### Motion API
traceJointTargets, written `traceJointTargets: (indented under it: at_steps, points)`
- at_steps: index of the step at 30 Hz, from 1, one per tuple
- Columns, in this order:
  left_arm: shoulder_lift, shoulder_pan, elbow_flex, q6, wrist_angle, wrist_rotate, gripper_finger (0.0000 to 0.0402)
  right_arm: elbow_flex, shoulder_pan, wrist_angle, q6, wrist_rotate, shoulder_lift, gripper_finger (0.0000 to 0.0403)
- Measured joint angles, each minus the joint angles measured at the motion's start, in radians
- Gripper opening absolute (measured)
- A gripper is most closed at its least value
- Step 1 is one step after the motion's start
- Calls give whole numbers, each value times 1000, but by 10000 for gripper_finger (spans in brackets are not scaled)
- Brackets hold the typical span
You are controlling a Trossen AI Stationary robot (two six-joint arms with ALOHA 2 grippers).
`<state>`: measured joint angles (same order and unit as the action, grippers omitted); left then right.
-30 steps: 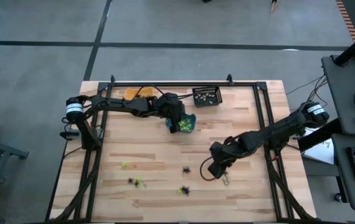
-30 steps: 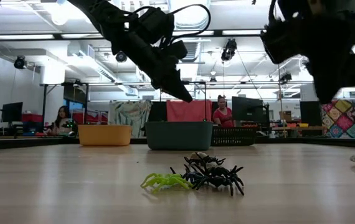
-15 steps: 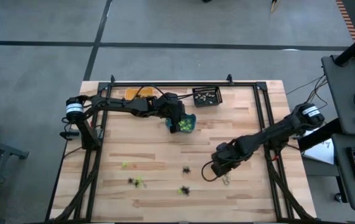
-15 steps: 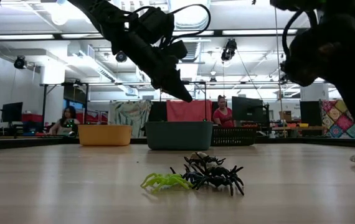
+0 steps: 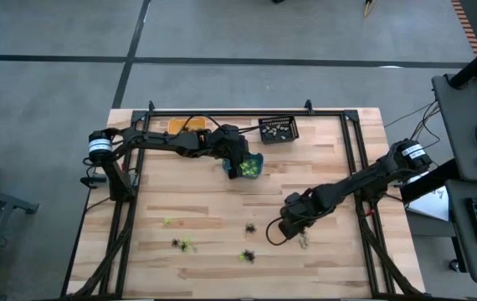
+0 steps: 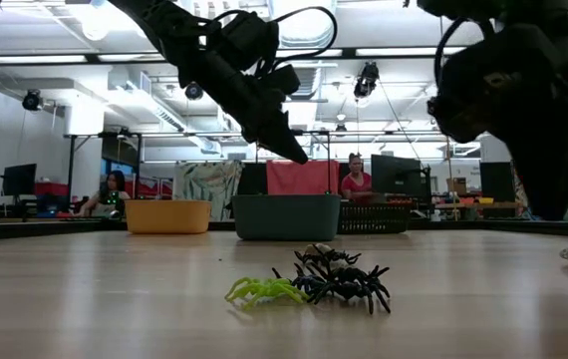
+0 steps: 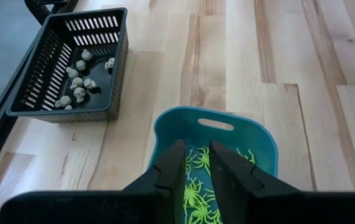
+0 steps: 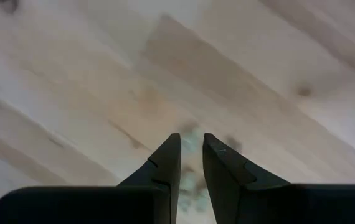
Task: Sort Halloween decoration
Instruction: Put the white skull toy into the black bin
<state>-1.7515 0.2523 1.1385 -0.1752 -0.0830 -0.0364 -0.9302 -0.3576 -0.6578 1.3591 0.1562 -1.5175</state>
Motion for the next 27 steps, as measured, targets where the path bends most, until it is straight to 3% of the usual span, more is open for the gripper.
traceJointTargets:
  at_steps: [27]
  points:
    - [0,0,0,0,-2,0,55,-12,-11,43,9,31,-112,59]
